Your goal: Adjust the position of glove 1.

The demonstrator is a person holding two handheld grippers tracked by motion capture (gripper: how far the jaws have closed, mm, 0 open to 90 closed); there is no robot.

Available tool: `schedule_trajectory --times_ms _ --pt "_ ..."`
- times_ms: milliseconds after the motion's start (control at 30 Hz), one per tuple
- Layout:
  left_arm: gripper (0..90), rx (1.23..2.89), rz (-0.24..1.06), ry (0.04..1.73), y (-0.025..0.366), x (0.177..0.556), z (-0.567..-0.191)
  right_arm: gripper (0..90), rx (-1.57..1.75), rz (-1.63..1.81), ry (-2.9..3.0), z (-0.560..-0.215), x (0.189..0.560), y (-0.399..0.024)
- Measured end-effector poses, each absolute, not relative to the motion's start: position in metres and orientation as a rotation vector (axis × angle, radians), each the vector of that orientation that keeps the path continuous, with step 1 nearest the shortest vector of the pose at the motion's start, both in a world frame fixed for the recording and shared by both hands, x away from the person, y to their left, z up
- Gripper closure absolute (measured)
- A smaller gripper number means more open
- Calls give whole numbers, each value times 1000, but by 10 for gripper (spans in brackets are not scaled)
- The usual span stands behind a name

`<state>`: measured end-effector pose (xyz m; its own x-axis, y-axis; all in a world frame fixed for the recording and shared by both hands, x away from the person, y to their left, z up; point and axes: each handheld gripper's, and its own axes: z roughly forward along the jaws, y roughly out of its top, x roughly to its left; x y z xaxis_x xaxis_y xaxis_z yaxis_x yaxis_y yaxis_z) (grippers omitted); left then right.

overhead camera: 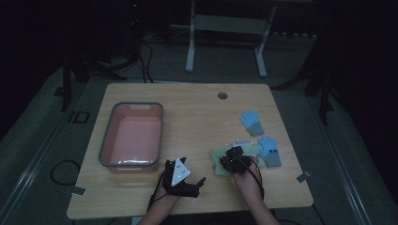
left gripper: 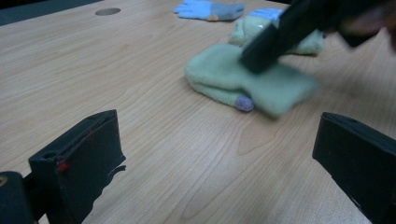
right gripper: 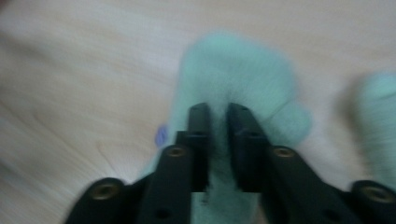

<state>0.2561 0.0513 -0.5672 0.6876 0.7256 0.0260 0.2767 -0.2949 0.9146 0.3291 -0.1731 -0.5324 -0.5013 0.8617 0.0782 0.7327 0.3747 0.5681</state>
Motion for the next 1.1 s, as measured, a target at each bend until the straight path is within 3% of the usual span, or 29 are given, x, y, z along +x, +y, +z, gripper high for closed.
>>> schedule_trajectory --times_ms 200,633,700,1100 --pt "17 1867 553 788 51 256 -567 705 1438 843 2414 -535 332 -176" --pt "17 1873 554 787 51 256 -567 646 1326 940 2377 -497 339 -201" --pt "17 1870 553 788 51 256 -567 594 1286 911 2377 -493 342 -211" --pt "17 1880 566 786 50 256 -567 590 1219 921 2395 -480 354 -270"
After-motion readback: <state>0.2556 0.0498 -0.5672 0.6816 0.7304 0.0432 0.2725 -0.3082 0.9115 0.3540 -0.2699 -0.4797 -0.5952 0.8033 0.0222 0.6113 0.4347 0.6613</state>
